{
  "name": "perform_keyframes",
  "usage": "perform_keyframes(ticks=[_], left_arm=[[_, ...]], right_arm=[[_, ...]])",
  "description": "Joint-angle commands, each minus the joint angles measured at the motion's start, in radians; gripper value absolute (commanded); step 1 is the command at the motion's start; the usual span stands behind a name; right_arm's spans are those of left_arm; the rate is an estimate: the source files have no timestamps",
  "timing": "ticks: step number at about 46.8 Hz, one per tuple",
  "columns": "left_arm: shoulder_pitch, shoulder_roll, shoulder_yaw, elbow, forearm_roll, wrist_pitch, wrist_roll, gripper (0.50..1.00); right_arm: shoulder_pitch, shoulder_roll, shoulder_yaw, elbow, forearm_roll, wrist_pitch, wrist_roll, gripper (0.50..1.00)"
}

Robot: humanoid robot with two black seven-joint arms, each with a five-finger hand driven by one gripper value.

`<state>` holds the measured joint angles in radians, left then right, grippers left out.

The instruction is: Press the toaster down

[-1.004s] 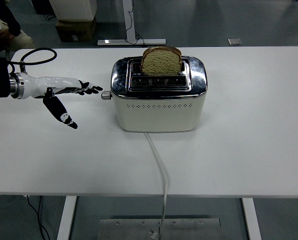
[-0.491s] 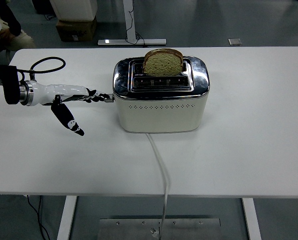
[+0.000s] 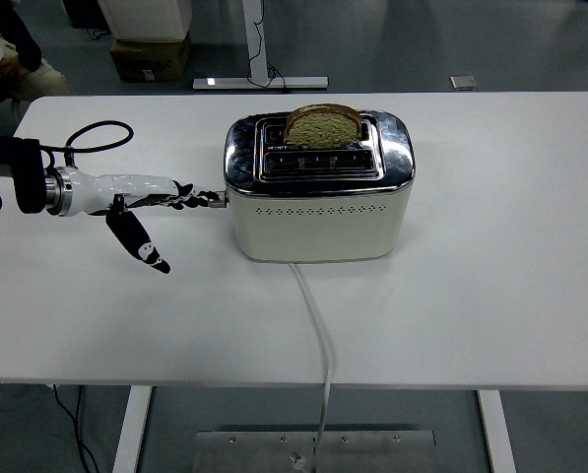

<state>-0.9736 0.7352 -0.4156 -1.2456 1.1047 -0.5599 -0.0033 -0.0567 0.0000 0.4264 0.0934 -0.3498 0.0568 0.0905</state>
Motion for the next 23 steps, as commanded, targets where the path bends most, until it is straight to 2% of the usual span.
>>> perform_keyframes(ticks=[1, 23], left_arm=[[0.001, -0.007, 0.0, 0.008, 0.0, 0.002, 0.0, 1.0], [0.029, -0.023, 0.0, 0.038, 0.0, 0.014, 0.0, 1.0]], right_arm=[[0.0, 0.0, 0.0, 0.0, 0.0, 0.0, 0.0, 0.998], [-0.005, 0.0, 0.002, 0.0, -0.002, 0.0, 0.0, 0.998]])
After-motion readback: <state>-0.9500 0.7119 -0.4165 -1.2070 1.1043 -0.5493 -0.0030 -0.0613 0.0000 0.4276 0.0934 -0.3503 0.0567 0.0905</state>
